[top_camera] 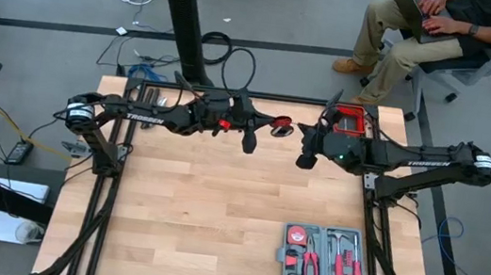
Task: Coil cords
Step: Coil the wire
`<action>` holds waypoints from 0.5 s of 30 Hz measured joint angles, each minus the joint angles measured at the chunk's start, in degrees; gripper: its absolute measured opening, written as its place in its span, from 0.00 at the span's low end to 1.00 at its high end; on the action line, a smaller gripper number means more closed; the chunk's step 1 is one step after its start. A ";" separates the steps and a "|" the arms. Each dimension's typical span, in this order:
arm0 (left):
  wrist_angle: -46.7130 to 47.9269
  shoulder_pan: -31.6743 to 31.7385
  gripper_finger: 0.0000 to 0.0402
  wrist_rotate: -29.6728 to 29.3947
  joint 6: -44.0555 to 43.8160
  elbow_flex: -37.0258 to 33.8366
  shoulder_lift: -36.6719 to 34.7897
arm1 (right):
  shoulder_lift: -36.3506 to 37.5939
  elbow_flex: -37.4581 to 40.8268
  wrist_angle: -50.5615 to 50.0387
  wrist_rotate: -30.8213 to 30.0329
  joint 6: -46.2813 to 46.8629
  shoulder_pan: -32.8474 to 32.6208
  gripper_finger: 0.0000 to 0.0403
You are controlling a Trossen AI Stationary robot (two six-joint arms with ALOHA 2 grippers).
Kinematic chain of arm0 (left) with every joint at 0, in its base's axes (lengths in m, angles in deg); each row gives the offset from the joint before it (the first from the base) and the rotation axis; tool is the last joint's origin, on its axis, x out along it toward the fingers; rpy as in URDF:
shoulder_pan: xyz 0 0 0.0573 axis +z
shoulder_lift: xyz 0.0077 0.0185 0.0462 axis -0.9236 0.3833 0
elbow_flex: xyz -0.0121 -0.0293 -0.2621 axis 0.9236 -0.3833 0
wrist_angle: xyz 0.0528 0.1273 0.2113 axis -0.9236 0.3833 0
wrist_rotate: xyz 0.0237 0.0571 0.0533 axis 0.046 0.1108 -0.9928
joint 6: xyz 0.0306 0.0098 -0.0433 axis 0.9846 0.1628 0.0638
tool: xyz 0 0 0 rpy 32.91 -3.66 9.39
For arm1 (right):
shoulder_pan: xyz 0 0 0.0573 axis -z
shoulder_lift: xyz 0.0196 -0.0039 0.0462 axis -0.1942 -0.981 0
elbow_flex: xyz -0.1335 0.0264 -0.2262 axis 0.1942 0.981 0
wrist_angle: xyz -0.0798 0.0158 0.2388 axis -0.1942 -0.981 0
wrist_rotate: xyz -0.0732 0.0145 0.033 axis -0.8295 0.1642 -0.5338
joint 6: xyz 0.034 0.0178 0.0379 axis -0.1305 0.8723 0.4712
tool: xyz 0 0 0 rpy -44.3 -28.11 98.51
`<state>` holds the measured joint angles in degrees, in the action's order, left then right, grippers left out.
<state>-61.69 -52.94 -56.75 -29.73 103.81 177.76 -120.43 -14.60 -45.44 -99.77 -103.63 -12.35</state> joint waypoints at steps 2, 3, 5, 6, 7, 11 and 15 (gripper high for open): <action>-0.08 0.02 0.00 -0.16 0.57 0.00 0.00 | 0.69 -0.02 -1.25 -0.53 0.01 0.02 0.00; -0.43 0.00 0.00 -0.15 0.67 0.00 0.00 | 0.81 -0.02 -2.10 -0.52 0.08 0.08 0.00; -1.34 -0.02 0.00 0.01 0.68 0.00 0.00 | 0.68 -0.02 -3.43 0.02 0.48 0.15 0.00; -1.87 -0.05 0.00 0.17 0.67 0.00 0.00 | 0.55 -0.02 -3.38 0.54 0.69 0.13 0.00; -2.37 -0.07 0.00 0.34 0.61 0.00 0.00 | 0.38 -0.02 -3.21 1.07 0.88 0.13 0.01; -3.68 -0.02 0.00 1.69 -0.67 0.00 0.00 | -0.85 -0.02 -3.02 1.86 1.02 0.13 0.01; -4.33 -0.02 0.00 1.69 -1.44 0.00 0.01 | -1.40 -0.02 -1.27 5.81 0.40 0.16 0.01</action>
<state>-66.02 -52.96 -55.06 -31.17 103.81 177.77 -121.84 -14.62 -46.71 -93.96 -103.23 -12.19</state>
